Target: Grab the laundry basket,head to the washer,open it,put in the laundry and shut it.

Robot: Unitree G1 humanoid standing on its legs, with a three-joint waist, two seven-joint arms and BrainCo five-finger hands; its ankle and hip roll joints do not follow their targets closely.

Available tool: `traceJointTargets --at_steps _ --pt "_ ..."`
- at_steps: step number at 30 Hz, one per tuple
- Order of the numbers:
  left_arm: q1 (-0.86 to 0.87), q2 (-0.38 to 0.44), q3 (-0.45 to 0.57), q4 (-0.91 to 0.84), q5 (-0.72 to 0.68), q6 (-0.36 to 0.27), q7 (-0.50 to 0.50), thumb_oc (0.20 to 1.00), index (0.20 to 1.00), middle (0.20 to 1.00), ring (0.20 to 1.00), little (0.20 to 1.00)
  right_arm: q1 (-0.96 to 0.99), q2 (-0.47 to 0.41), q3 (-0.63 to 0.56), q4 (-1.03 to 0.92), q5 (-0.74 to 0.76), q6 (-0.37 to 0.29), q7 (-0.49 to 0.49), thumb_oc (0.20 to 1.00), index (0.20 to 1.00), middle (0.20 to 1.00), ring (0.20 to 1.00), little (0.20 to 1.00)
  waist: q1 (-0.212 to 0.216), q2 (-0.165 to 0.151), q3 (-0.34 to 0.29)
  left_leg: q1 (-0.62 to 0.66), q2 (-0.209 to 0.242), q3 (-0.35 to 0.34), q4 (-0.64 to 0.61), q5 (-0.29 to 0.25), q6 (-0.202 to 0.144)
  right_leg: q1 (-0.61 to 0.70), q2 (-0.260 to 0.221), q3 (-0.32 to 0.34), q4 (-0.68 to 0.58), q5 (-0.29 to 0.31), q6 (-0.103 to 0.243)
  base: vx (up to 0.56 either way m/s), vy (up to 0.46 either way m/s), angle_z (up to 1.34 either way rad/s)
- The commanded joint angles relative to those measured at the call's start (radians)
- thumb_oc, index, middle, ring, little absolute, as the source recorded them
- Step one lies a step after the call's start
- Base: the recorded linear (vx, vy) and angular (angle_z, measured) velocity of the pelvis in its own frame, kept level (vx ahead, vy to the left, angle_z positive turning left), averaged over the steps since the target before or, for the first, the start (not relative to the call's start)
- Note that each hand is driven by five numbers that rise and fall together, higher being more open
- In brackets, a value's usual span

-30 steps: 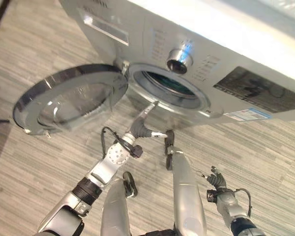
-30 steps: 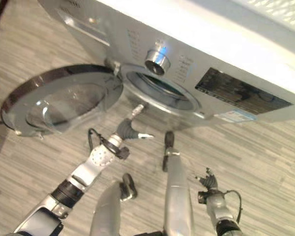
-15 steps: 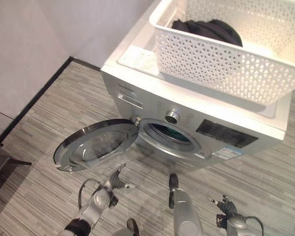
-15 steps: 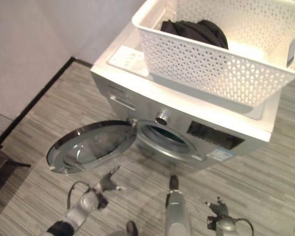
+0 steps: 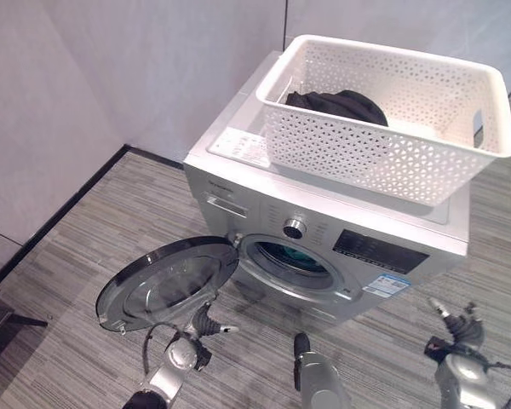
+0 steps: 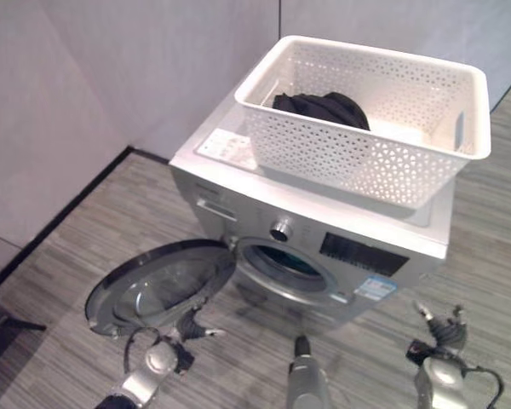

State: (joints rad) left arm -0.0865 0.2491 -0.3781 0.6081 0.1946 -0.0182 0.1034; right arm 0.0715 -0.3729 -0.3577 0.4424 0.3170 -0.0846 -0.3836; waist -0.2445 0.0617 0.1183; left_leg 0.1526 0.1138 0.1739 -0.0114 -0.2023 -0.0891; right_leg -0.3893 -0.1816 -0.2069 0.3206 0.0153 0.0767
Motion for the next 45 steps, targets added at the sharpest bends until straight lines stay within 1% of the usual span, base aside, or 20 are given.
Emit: traceJointTargets --at_steps 1,5,7,8,9,10,12,13,16,18,19,22,28,29,30,33,36,37,40,45 --pt "-0.023 0.023 0.004 0.002 -0.028 -0.017 0.008 1.000 1.000 1.000 1.000 1.000 0.014 -0.035 -0.086 -0.152 -0.115 -0.080 -0.145 1.000 1.000 1.000 1.000 1.000 -0.017 -0.012 -0.017 0.116 0.031 -0.028 0.024 -0.095 0.012 0.023 -0.028 0.073 -0.260 0.159 0.122 0.14 -0.112 -0.14" --pt "-0.018 0.009 0.003 0.028 -0.033 -0.023 0.013 1.000 1.000 1.000 1.000 1.000 -0.008 -0.066 -0.117 -0.377 -0.249 -0.089 -0.192 1.000 1.000 1.000 1.000 1.000 -0.012 0.004 -0.030 0.110 0.066 -0.029 0.062 -0.009 -0.010 0.033 0.027 0.087 -0.246 0.126 0.089 0.12 -0.136 -0.15" --pt "-0.024 -0.008 0.006 0.061 -0.042 -0.028 0.029 1.000 1.000 1.000 1.000 1.000 -0.064 -0.122 -0.086 -0.523 -0.317 -0.106 -0.177 1.000 1.000 1.000 1.000 1.000 0.007 0.000 -0.035 0.072 0.089 -0.042 0.190 0.103 -0.015 0.090 0.091 0.111 -0.271 0.093 0.049 0.15 -0.235 -0.22" --pt "-0.028 -0.010 0.006 0.064 -0.046 -0.028 0.030 1.000 1.000 1.000 1.000 1.000 -0.084 -0.145 -0.073 -0.568 -0.332 -0.108 -0.164 1.000 1.000 1.000 1.000 1.000 0.017 -0.008 -0.032 0.034 0.096 -0.051 0.267 0.144 -0.012 0.124 0.110 0.117 -0.291 0.076 0.030 0.17 -0.366 -0.23" --pt "-0.030 -0.008 0.006 0.056 -0.052 -0.022 0.036 1.000 1.000 1.000 1.000 1.000 -0.126 -0.195 -0.059 -0.653 -0.344 -0.119 -0.142 1.000 1.000 1.000 1.000 1.000 0.050 -0.036 -0.008 -0.071 0.103 -0.109 0.498 0.252 -0.007 0.191 0.136 0.135 -0.321 0.043 -0.013 0.10 -0.286 -0.10" --pt "-0.032 -0.007 0.006 0.055 -0.052 -0.021 0.036 1.000 1.000 1.000 1.000 1.000 -0.128 -0.195 -0.061 -0.655 -0.345 -0.117 -0.141 1.000 1.000 1.000 1.000 1.000 0.046 -0.040 -0.006 -0.083 0.100 -0.115 0.510 0.255 -0.008 0.189 0.132 0.132 -0.322 0.050 -0.016 0.07 -0.285 -0.06" --pt "-0.027 -0.002 0.001 0.037 -0.051 -0.021 0.047 1.000 1.000 1.000 1.000 1.000 -0.195 -0.252 -0.064 -0.745 -0.364 -0.136 -0.145 1.000 1.000 1.000 1.000 1.000 0.085 -0.080 0.016 -0.202 0.111 -0.173 0.652 0.311 0.001 0.251 0.130 0.143 -0.350 0.025 -0.040 0.07 -0.191 -0.16" --pt "-0.029 -0.001 0.002 0.036 -0.052 -0.020 0.047 1.000 1.000 1.000 1.000 1.000 -0.198 -0.251 -0.065 -0.746 -0.366 -0.134 -0.146 1.000 1.000 1.000 1.000 1.000 0.081 -0.082 0.018 -0.213 0.107 -0.179 0.662 0.312 0.001 0.250 0.126 0.139 -0.355 0.028 -0.040 0.11 -0.131 -0.01" --pt "-0.025 0.009 -0.002 0.015 -0.060 -0.022 0.055 1.000 1.000 1.000 1.000 1.000 -0.282 -0.262 -0.029 -0.779 -0.353 -0.149 -0.151 1.000 1.000 1.000 1.000 1.000 0.119 -0.113 0.039 -0.331 0.087 -0.203 0.580 0.217 0.016 0.281 0.110 0.157 -0.362 0.012 -0.024 0.11 0.020 0.19" --pt "-0.018 0.010 0.001 0.016 -0.073 -0.029 0.048 1.000 1.000 1.000 1.000 1.000 -0.310 -0.286 -0.015 -0.778 -0.335 -0.147 -0.133 1.000 1.000 1.000 1.000 1.000 0.130 -0.114 0.034 -0.353 0.109 -0.209 0.363 0.176 0.001 0.298 0.107 0.173 -0.371 -0.009 0.003 0.16 0.158 -0.13" --pt "-0.015 0.009 -0.001 0.020 -0.076 -0.030 0.044 1.000 1.000 1.000 1.000 1.000 -0.319 -0.306 -0.009 -0.769 -0.328 -0.141 -0.121 1.000 1.000 1.000 1.000 1.000 0.138 -0.114 0.027 -0.340 0.125 -0.195 0.213 0.202 -0.011 0.305 0.098 0.176 -0.377 -0.014 0.012 0.18 0.163 -0.23" --pt "-0.009 0.016 -0.007 0.045 -0.064 -0.037 0.035 1.000 1.000 1.000 1.000 1.000 -0.310 -0.395 0.013 -0.727 -0.317 -0.101 -0.050 1.000 1.000 1.000 1.000 1.000 0.160 -0.114 0.028 -0.312 0.144 -0.174 0.098 0.238 -0.032 0.332 0.092 0.187 -0.365 -0.040 0.021 0.16 0.121 -0.49" --pt "0.006 0.034 -0.021 0.064 -0.063 -0.045 -0.014 1.000 1.000 1.000 1.000 1.000 -0.332 -0.558 0.080 -0.681 -0.159 -0.098 0.159 1.000 1.000 1.000 1.000 1.000 0.173 -0.110 0.003 -0.225 0.127 -0.120 0.005 0.249 -0.041 0.358 0.077 0.205 -0.366 -0.035 0.032 0.13 0.128 -0.65" --pt "0.014 0.044 -0.027 0.061 -0.064 -0.049 -0.029 1.000 1.000 1.000 1.000 1.000 -0.339 -0.632 0.105 -0.672 -0.083 -0.091 0.236 1.000 1.000 1.000 1.000 1.000 0.171 -0.116 -0.008 -0.203 0.122 -0.103 -0.019 0.249 -0.041 0.359 0.073 0.207 -0.370 -0.028 0.039 0.05 0.069 -0.27" --pt "0.015 0.042 -0.027 0.061 -0.064 -0.050 -0.030 1.000 1.000 1.000 1.000 1.000 -0.343 -0.637 0.107 -0.667 -0.079 -0.094 0.238 1.000 1.000 1.000 1.000 1.000 0.172 -0.114 -0.008 -0.199 0.121 -0.100 -0.024 0.250 -0.041 0.360 0.073 0.210 -0.371 -0.028 0.040 0.09 0.131 -0.19" --pt "0.017 0.045 -0.041 0.081 -0.095 -0.061 -0.068 1.000 1.000 1.000 1.000 1.000 -0.424 -0.871 0.176 -0.597 0.025 -0.072 0.372 1.000 1.000 1.000 1.000 1.000 0.175 -0.133 -0.035 -0.160 0.113 -0.070 -0.072 0.256 -0.045 0.364 0.060 0.199 -0.384 -0.017 0.060 0.05 0.105 0.01" --pt "0.012 0.048 -0.061 0.095 -0.107 -0.065 -0.080 1.000 1.000 1.000 1.000 1.000 -0.524 -0.955 0.259 -0.544 0.049 -0.062 0.412 1.000 1.000 1.000 1.000 1.000 0.183 -0.142 -0.043 -0.158 0.112 -0.069 -0.076 0.254 -0.048 0.362 0.055 0.192 -0.389 -0.011 0.067 0.01 0.052 0.14" --pt "0.016 0.042 -0.069 0.098 -0.126 -0.069 -0.103 1.000 1.000 1.000 1.000 1.000 -0.616 -1.022 0.353 -0.502 0.077 -0.046 0.462 1.000 1.000 1.000 1.000 1.000 0.182 -0.150 -0.052 -0.162 0.111 -0.068 -0.076 0.252 -0.051 0.363 0.052 0.183 -0.392 -0.007 0.071 0.01 0.040 0.10" --pt "0.019 0.037 -0.076 0.102 -0.137 -0.070 -0.110 1.000 1.000 1.000 1.000 1.000 -0.690 -1.051 0.427 -0.466 0.093 -0.040 0.474 1.000 1.000 1.000 1.000 1.000 0.180 -0.150 -0.058 -0.165 0.111 -0.070 -0.076 0.252 -0.053 0.364 0.048 0.173 -0.396 -0.004 0.073 0.00 0.021 0.09" --pt "0.012 0.033 -0.117 0.110 -0.170 -0.069 -0.149 1.000 1.000 1.000 1.000 1.000 -0.879 -1.126 0.674 -0.376 0.096 0.014 0.572 1.000 1.000 1.000 1.000 1.000 0.191 -0.168 -0.063 -0.180 0.110 -0.090 -0.076 0.257 -0.058 0.363 0.041 0.143 -0.395 0.000 0.079 -0.01 0.021 0.09"
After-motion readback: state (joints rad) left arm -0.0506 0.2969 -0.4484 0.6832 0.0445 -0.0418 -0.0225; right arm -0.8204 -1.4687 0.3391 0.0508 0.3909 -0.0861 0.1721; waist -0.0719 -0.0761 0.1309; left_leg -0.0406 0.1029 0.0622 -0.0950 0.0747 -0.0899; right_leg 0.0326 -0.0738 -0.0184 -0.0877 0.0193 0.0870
